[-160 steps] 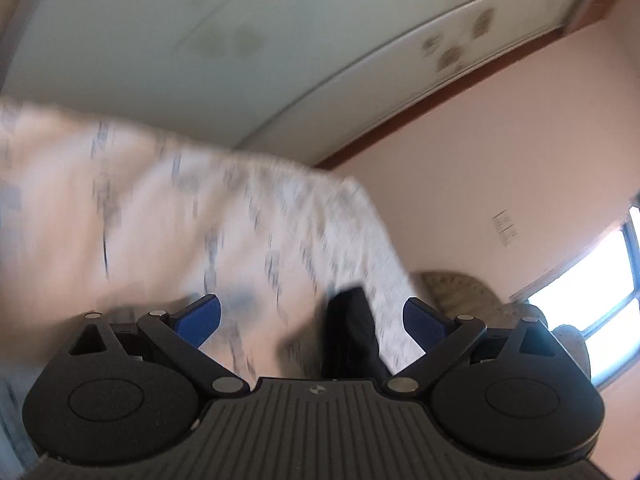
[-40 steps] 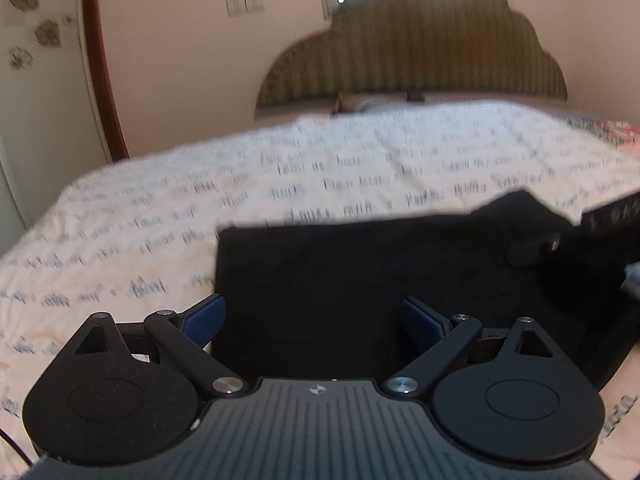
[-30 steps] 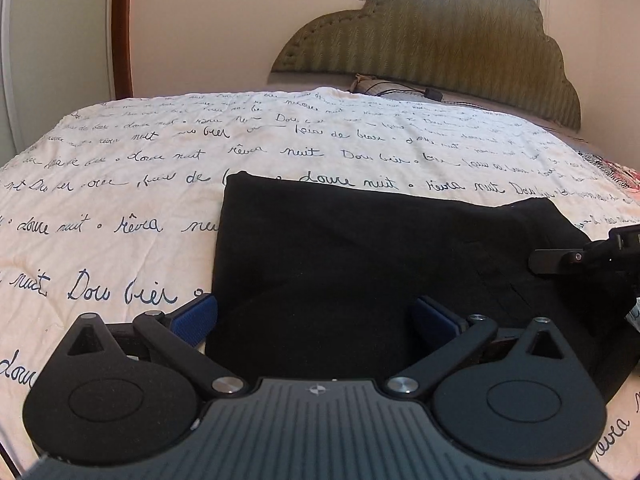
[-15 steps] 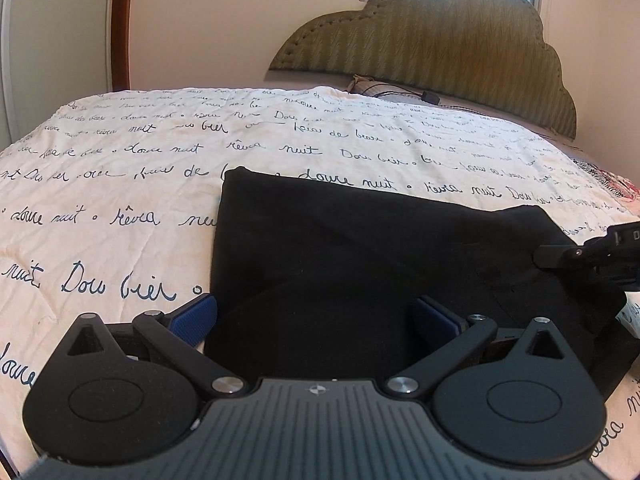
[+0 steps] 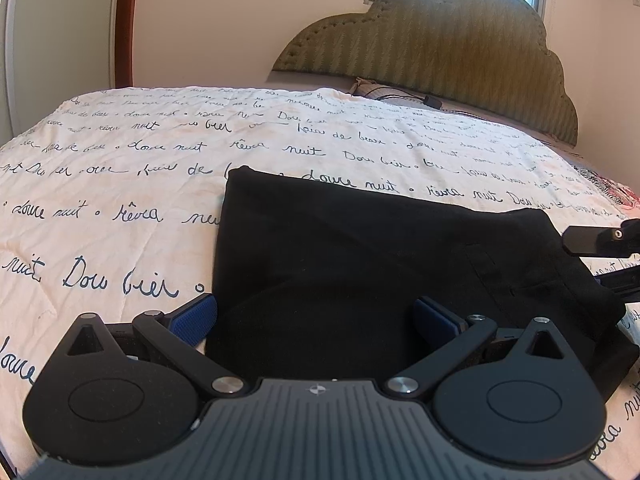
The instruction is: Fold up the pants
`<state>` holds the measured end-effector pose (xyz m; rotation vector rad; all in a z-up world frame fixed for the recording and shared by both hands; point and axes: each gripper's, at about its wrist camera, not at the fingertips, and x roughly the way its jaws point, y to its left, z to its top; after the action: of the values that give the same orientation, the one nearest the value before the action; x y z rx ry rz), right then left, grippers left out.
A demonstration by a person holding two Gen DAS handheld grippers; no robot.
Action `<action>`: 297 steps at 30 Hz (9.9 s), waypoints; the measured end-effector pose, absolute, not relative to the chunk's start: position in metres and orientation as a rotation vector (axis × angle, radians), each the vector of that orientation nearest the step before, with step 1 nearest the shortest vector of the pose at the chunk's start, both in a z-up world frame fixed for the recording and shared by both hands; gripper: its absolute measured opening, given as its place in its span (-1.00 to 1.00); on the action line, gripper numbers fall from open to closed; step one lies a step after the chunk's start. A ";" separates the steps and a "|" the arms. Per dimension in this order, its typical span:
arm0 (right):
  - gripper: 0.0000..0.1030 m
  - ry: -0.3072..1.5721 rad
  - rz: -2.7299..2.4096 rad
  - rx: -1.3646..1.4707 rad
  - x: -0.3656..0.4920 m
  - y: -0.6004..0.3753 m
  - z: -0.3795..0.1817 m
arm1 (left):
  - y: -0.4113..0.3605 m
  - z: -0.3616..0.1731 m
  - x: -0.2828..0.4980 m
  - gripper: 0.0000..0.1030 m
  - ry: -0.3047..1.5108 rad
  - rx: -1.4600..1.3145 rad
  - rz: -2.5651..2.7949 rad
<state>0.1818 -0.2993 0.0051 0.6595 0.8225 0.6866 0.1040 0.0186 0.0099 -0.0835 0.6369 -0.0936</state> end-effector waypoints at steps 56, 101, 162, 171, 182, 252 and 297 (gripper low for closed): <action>-0.70 0.828 0.680 0.790 0.188 -0.326 -0.026 | 0.022 0.024 -0.012 -0.58 0.575 0.149 -0.068; 0.72 1.027 0.713 0.802 0.193 -0.321 -0.006 | 0.136 -0.005 0.142 0.60 0.944 -1.011 -0.423; 0.54 0.689 0.676 0.750 0.098 -0.267 0.029 | 0.059 0.060 0.074 0.81 0.553 -0.254 -0.271; 0.51 0.737 0.666 0.781 0.089 -0.268 -0.011 | 0.028 0.018 0.053 0.89 0.626 -0.126 -0.316; 0.60 0.693 0.670 0.690 0.074 -0.249 0.036 | 0.069 0.022 0.004 0.93 0.661 -0.234 -0.103; 1.00 0.699 0.078 -0.003 -0.009 -0.172 -0.002 | 0.030 0.009 -0.012 0.99 0.712 0.010 0.030; 1.00 0.691 0.077 -0.003 -0.009 -0.173 -0.002 | 0.037 0.011 -0.013 1.00 0.690 -0.026 0.020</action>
<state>-0.0087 -0.1728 -0.0020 -0.0034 0.6907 0.0773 -0.0129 0.0368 0.0110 -0.0258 0.6899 0.0199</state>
